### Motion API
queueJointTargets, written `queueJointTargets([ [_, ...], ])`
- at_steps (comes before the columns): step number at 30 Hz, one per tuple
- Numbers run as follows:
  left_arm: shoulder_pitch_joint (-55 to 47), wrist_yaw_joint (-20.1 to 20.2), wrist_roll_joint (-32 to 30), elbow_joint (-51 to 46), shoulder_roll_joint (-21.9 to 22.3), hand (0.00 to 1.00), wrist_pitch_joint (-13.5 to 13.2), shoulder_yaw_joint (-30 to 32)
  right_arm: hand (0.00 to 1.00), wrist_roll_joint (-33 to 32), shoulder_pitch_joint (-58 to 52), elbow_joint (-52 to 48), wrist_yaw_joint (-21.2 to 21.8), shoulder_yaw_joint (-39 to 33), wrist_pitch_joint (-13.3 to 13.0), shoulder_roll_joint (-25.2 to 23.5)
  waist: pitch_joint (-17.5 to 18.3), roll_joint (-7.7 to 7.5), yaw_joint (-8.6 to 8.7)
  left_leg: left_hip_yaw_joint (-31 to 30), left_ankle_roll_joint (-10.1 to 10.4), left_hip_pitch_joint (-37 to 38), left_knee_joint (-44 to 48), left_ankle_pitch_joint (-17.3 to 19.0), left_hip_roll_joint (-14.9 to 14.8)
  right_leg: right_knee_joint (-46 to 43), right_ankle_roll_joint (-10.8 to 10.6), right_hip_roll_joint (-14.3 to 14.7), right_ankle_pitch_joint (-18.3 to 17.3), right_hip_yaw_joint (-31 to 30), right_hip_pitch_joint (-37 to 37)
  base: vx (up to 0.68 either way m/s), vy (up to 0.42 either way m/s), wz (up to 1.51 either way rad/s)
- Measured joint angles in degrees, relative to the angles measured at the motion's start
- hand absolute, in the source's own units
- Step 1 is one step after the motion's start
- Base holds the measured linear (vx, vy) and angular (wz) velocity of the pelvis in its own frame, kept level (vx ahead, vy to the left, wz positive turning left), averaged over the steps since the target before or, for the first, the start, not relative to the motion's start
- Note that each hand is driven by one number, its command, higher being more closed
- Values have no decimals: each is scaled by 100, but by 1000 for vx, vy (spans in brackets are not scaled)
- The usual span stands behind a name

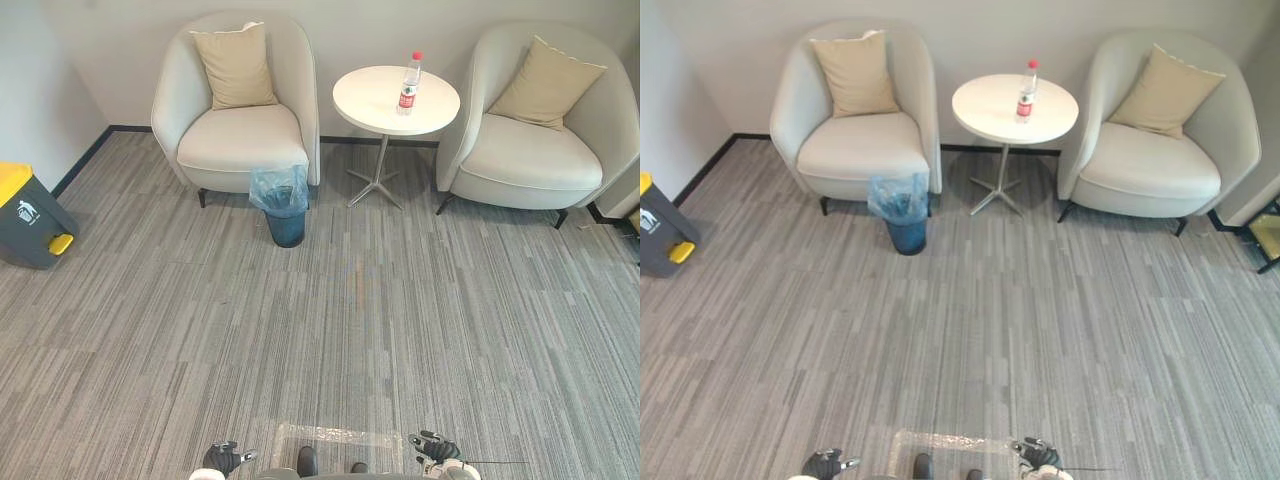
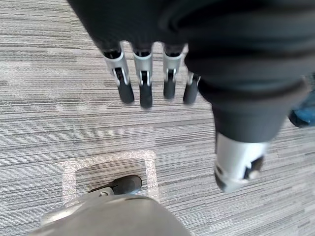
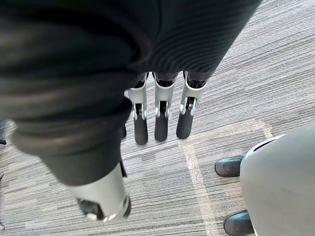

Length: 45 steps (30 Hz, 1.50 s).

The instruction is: Gather rubbish on tea table into small bin, then transfer packed bag to large trash can.

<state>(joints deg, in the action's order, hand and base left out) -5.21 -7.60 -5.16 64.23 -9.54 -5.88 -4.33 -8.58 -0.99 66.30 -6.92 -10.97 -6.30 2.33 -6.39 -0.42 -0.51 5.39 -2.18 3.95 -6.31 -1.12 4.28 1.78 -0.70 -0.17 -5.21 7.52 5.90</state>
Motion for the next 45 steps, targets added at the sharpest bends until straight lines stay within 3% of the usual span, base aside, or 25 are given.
queueJointTargets([
  [26, 14, -10, -58, 7, -8, 0, 8, -10, 0, -5, -2, 13, -29, 0, 21, 0, -6, -14, 1, 65, 46, 2, 1, 33, -21, 91, 28, 19, 62, -76, 15, -1, -1, -1],
  [35, 194, -9, -58, 112, -104, 0, 58, -133, 0, -58, -7, 1, -35, 3, 16, -10, -85, -119, 3, 170, 118, -95, 98, 100, -101, 149, 66, 93, 82, -148, -9, 3, -15, -3],
  [37, 304, -12, -57, 110, -127, 0, 83, -128, 0, -126, 8, -16, -36, -7, -1, -26, -172, -163, 2, 182, 144, -359, 680, 387, -131, 125, 69, 80, 80, -151, -11, 32, -51, -3],
  [38, 357, -11, -53, 77, -145, 0, 120, -107, 0, -169, 36, -18, -35, -53, -5, -33, -263, -166, -2, 215, 257, -726, 1715, 816, -220, 32, 159, 84, 19, -197, 9, -10, -51, -8],
  [40, 364, -11, -52, -17, -131, 0, 123, -8, 0, -238, 43, -22, -36, -142, -7, -46, -333, -151, -15, 240, 372, -1153, 2897, 1053, -334, -111, 241, 96, -79, -265, 83, -15, -44, -24],
  [42, 347, -99, 32, -193, -2, 0, 119, 294, 0, -279, 65, -39, -50, -191, -9, -42, -449, -92, -158, 307, 399, -1690, 4295, 1224, -550, -386, 386, 107, -317, -540, 203, 38, 15, -55],
  [45, 346, -141, 161, -229, 71, 0, 122, 346, 0, -329, 87, -42, -90, -246, -7, 27, -489, 47, -150, 165, 449, -2062, 4042, 1428, -667, -466, 335, 68, -480, -743, 214, 66, 99, -32],
])
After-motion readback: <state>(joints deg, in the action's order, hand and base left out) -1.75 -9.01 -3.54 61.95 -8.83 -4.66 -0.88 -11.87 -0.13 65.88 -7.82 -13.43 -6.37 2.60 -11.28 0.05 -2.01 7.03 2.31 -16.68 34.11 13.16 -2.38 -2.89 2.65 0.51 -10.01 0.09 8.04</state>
